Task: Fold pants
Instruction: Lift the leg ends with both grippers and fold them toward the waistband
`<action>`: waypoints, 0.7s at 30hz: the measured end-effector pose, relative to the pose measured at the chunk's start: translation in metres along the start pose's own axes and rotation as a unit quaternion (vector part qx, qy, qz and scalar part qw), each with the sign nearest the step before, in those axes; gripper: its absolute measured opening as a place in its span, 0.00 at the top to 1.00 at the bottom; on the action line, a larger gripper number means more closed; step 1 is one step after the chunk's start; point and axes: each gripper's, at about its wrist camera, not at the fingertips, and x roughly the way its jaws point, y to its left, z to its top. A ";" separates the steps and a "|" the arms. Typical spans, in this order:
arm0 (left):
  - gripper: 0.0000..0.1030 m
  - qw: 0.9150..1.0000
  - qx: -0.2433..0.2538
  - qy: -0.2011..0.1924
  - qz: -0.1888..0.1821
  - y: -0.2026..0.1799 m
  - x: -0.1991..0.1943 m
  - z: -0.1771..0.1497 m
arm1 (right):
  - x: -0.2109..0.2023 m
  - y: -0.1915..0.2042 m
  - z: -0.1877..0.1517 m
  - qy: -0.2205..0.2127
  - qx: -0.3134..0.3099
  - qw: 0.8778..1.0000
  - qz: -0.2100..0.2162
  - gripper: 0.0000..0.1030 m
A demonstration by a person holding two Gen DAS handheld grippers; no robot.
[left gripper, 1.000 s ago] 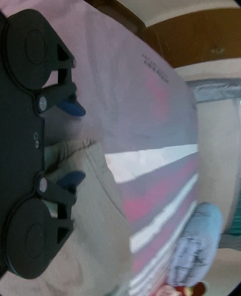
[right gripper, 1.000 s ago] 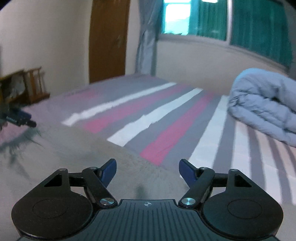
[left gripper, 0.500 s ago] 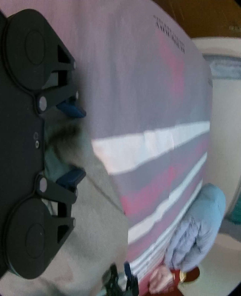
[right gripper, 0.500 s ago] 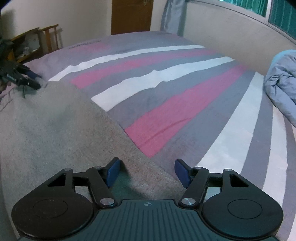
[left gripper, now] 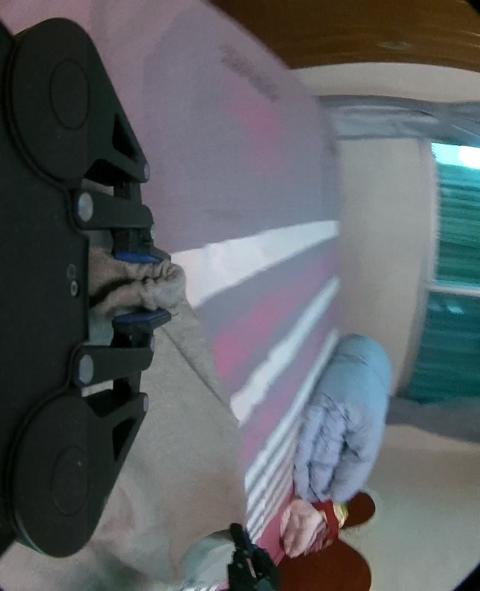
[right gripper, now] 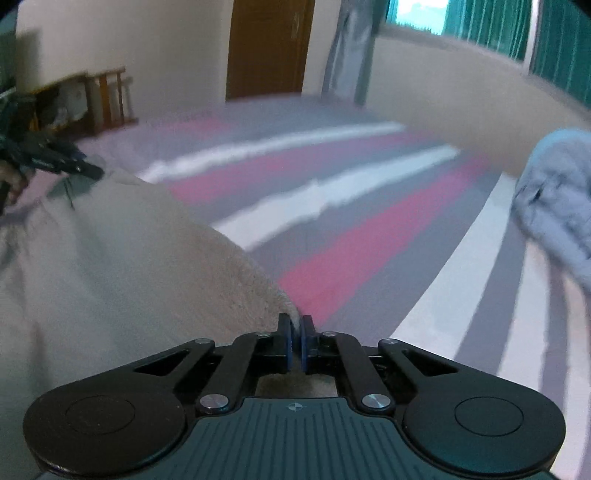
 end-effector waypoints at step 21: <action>0.61 0.995 -0.023 0.051 0.084 -0.103 -0.179 -0.148 | -0.186 0.221 -0.163 -0.020 0.012 0.997 -0.076 0.90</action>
